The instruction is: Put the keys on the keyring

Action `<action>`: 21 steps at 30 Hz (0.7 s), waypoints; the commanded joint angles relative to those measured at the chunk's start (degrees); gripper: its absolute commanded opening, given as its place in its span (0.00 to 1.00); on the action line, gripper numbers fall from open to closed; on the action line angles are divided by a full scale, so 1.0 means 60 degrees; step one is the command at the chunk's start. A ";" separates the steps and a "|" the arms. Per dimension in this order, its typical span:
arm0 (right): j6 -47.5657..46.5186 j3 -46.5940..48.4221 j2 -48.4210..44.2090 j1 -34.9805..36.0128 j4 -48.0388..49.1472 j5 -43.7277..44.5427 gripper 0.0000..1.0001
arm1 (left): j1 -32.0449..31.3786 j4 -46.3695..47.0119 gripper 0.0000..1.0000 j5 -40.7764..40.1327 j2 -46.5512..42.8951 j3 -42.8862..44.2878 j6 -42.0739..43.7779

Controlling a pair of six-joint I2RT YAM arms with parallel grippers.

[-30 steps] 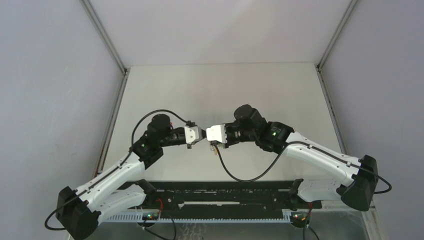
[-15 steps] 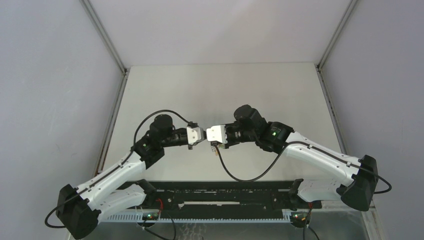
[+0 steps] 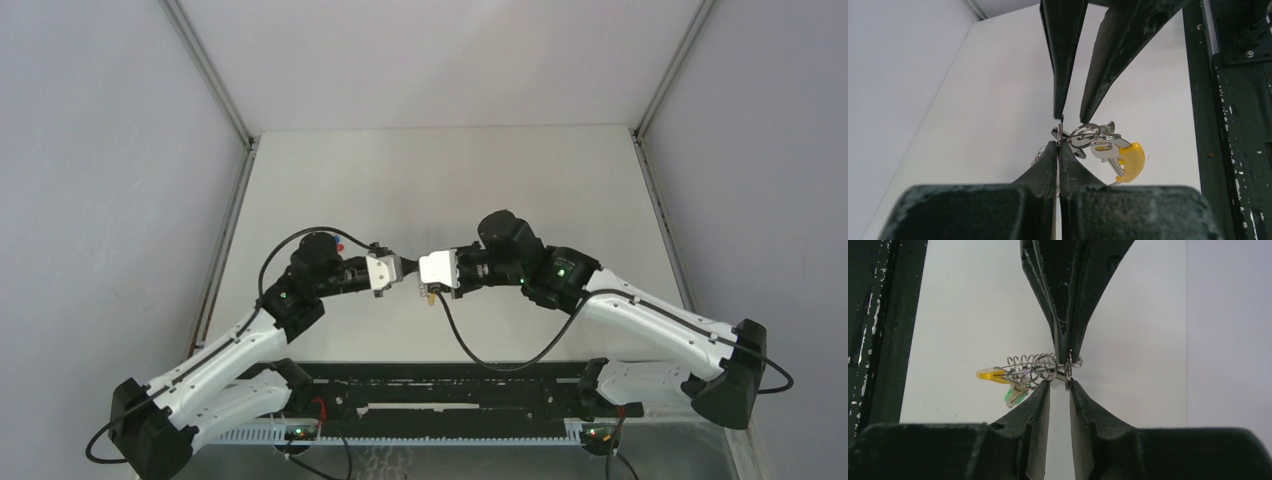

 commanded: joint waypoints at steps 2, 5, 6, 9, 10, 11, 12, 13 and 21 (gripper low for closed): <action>0.0304 -0.0310 -0.0897 0.0080 0.0546 -0.0046 0.23 | 0.0125 0.1071 0.00 0.0095 -0.0351 -0.0171 -0.0246; 0.0343 -0.0648 -0.1142 -0.0070 0.0924 -0.0183 0.24 | 0.0125 0.1086 0.00 0.0194 -0.0339 -0.0171 -0.0241; 0.0327 -0.0706 -0.1186 -0.0143 0.1022 -0.0293 0.23 | 0.0129 0.1077 0.00 0.0249 -0.0355 -0.0178 -0.0259; 0.0408 -0.0794 -0.1178 -0.0432 0.1282 -0.0529 0.22 | 0.0125 0.1099 0.00 0.0387 -0.0402 -0.0160 -0.0290; 0.0490 -0.0812 -0.1170 -0.0549 0.1398 -0.0615 0.22 | 0.0125 0.1108 0.00 0.0435 -0.0394 -0.0157 -0.0303; 0.0541 -0.0857 -0.1169 -0.0715 0.1491 -0.0862 0.22 | 0.0125 0.1125 0.00 0.0475 -0.0397 -0.0156 -0.0319; 0.0611 -0.0886 -0.1193 -0.0815 0.1580 -0.1013 0.22 | 0.0125 0.1144 0.00 0.0521 -0.0380 -0.0156 -0.0327; 0.0637 -0.0928 -0.1216 -0.0892 0.1729 -0.1159 0.22 | 0.0125 0.1161 0.00 0.0567 -0.0367 -0.0156 -0.0348; 0.0619 -0.1104 -0.1238 -0.1081 0.2019 -0.1820 0.21 | 0.0125 0.1231 0.00 0.0674 -0.0294 -0.0127 -0.0406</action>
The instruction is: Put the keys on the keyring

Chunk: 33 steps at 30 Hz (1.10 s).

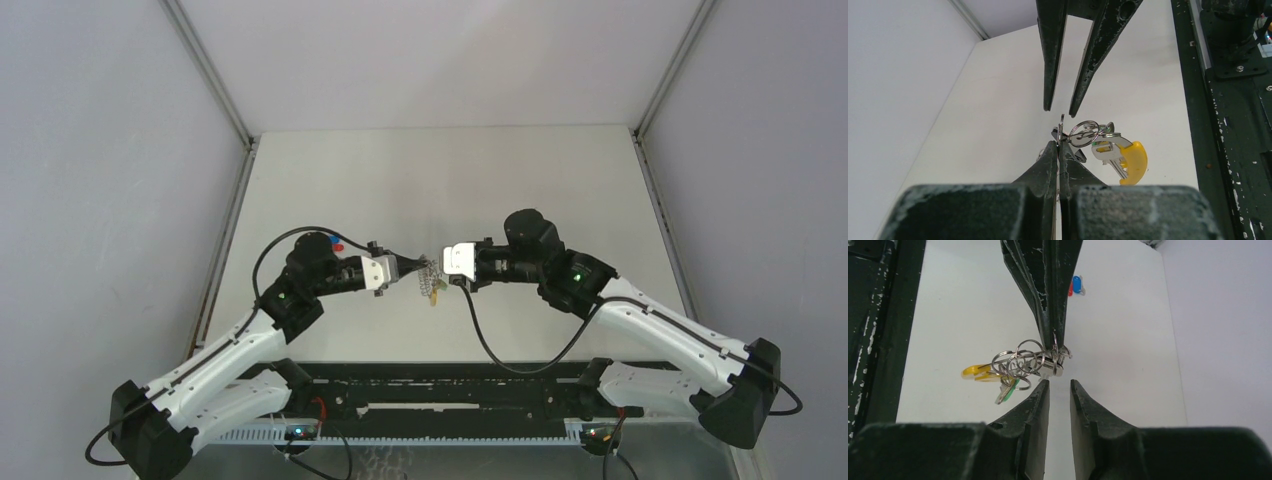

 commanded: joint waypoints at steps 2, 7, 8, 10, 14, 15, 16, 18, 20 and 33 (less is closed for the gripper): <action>0.0157 0.0044 -0.0103 -0.0046 0.0585 -0.0736 0.21 | 0.0041 0.0667 0.00 0.0285 -0.0123 -0.0105 -0.0185; 0.0127 0.0036 -0.0005 -0.0046 0.0612 -0.0867 0.20 | 0.0041 0.0681 0.00 0.0361 -0.0073 -0.0083 -0.0211; 0.0123 0.0036 0.0010 -0.0046 0.0632 -0.0835 0.19 | 0.0041 0.0681 0.00 0.0375 -0.0072 -0.0077 -0.0212; 0.0132 0.0036 0.0040 -0.0060 0.0627 -0.0809 0.18 | 0.0041 0.0681 0.00 0.0388 -0.0087 -0.0076 -0.0216; 0.0135 0.0036 0.0058 -0.0075 0.0661 -0.0727 0.14 | 0.0041 0.0662 0.00 0.0445 -0.0111 -0.0076 -0.0235; 0.0150 0.0036 0.0056 -0.0075 0.0658 -0.0685 0.12 | 0.0041 0.0670 0.00 0.0449 -0.0106 -0.0076 -0.0235; 0.0150 0.0036 0.0056 -0.0075 0.0658 -0.0675 0.10 | 0.0041 0.0649 0.00 0.0463 -0.0107 -0.0063 -0.0235; 0.0157 0.0036 0.0028 -0.0075 0.0691 -0.0659 0.06 | 0.0042 0.0594 0.00 0.0479 -0.0101 -0.0049 -0.0215; 0.0157 0.0037 -0.0014 -0.0064 0.0711 -0.0671 0.01 | 0.0041 0.0457 0.00 0.0479 -0.0081 0.0010 -0.0172; 0.0083 0.0327 -0.0019 0.0198 0.0450 -0.0477 0.00 | -0.0145 -0.0683 0.00 -0.0096 0.0140 0.0481 0.0321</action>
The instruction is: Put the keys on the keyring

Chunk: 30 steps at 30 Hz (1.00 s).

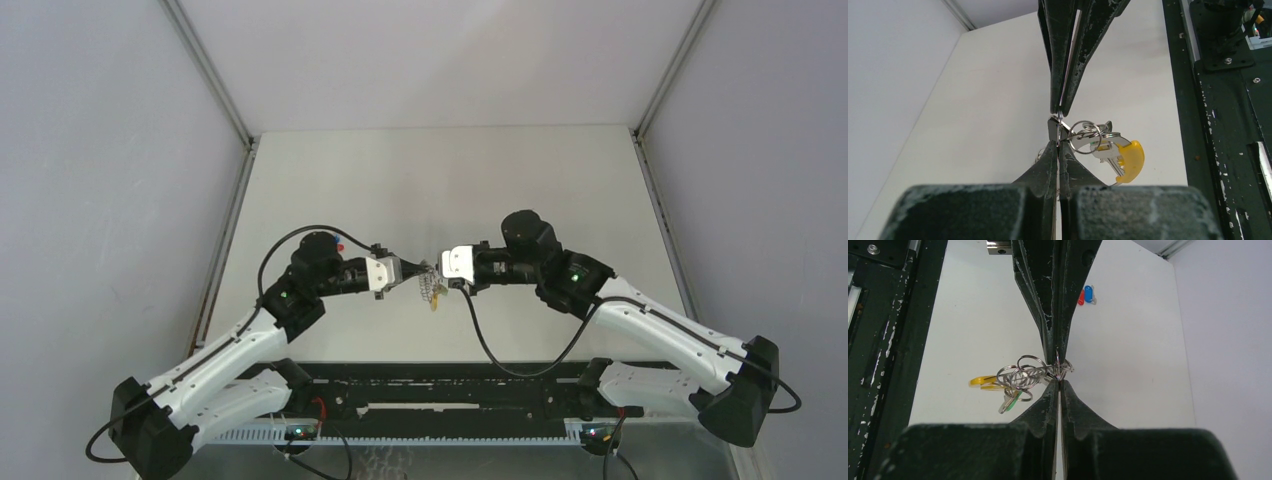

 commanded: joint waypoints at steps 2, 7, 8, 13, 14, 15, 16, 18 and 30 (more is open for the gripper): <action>0.0008 0.0376 -0.0045 0.0164 0.0376 0.0062 0.00 | -0.0112 -0.0326 0.00 -0.0308 -0.0023 0.0452 0.0245; 0.0015 0.0468 0.0170 0.0289 0.0324 0.0121 0.00 | -0.0157 -0.0260 0.00 -0.0341 -0.0109 0.0444 0.0202; 0.0022 0.0482 0.0226 0.0311 0.0307 0.0127 0.00 | -0.0160 -0.0210 0.00 -0.0312 -0.0125 0.0427 0.0184; -0.0032 0.0607 0.0484 0.0478 0.0210 0.0287 0.00 | -0.0175 0.0084 0.00 -0.0274 -0.0294 0.0313 0.0034; -0.0048 0.0624 0.0511 0.0505 0.0168 0.0340 0.00 | -0.0175 0.0107 0.00 -0.0283 -0.0288 0.0306 0.0006; -0.0081 0.0632 0.0520 0.0534 0.0165 0.0415 0.00 | -0.0175 0.0120 0.00 -0.0299 -0.0292 0.0305 -0.0007; -0.0117 0.0633 0.0528 0.0576 0.0165 0.0451 0.00 | -0.0184 0.0116 0.00 -0.0303 -0.0275 0.0307 -0.0014; -0.0181 0.0633 0.0507 0.0632 0.0124 0.0571 0.00 | -0.0175 0.0126 0.00 -0.0359 -0.0232 0.0305 -0.0025; -0.0504 0.0444 0.0349 0.0838 -0.0317 0.2194 0.00 | 0.0012 0.2313 0.00 -0.1209 -0.0528 -0.0485 -0.1566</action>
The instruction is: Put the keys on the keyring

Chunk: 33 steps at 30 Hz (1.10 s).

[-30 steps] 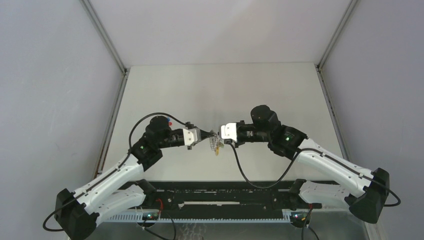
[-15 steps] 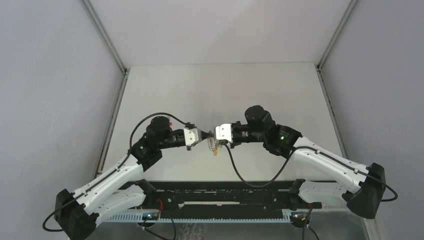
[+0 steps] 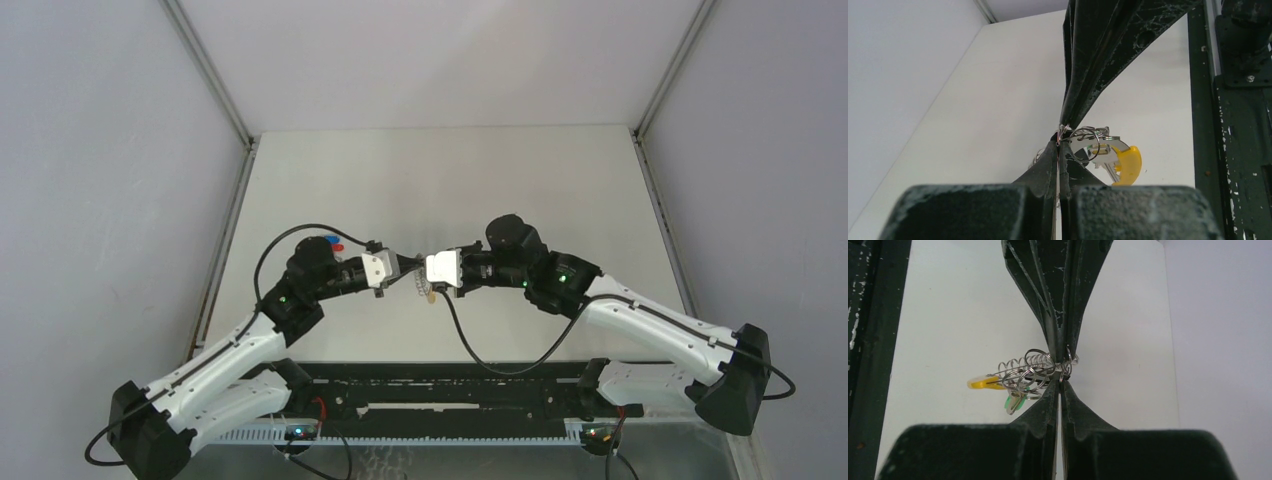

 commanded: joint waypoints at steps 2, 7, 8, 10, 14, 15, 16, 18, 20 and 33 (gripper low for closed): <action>-0.0122 0.0153 -0.0206 0.0170 -0.0106 0.0857 0.00 | 0.0088 0.2310 0.00 -0.0193 -0.0292 -0.0362 -0.1180; -0.0043 0.0089 -0.0367 0.0186 0.0022 0.0803 0.11 | 0.0088 0.3145 0.00 0.0065 -0.0326 -0.0707 -0.1527; 0.0058 0.0089 -0.0458 0.0176 0.0018 0.0754 0.13 | 0.0088 0.3216 0.00 0.0113 -0.0329 -0.0754 -0.1532; 0.0247 0.0089 -0.0702 0.0044 0.0031 0.0473 0.17 | 0.0088 0.3384 0.00 0.0183 -0.0330 -0.0838 -0.1505; 0.0519 0.0089 -0.1279 -0.0385 0.0131 -0.0505 0.23 | 0.0085 0.3651 0.00 0.0389 -0.0209 -0.1001 -0.1524; 0.0579 0.0096 -0.1369 -0.0492 0.0178 -0.0785 0.25 | 0.0088 0.3758 0.00 0.0401 -0.0172 -0.1058 -0.1553; 0.0657 0.0088 -0.1440 -0.0604 0.0201 -0.1054 0.26 | 0.0088 0.3864 0.00 0.0409 -0.0145 -0.1127 -0.1592; 0.0838 0.0089 -0.1493 -0.0819 0.0314 -0.1510 0.26 | 0.0088 0.4051 0.00 0.0417 -0.0124 -0.1251 -0.1659; 0.1084 0.0089 -0.1444 -0.1069 0.0502 -0.1912 0.26 | 0.0088 0.4077 0.00 0.0527 -0.0122 -0.1270 -0.1687; 0.1332 0.0089 -0.0654 -0.1642 0.1274 -0.3608 0.25 | 0.0088 0.4320 0.00 0.0911 0.0203 -0.1212 -0.1878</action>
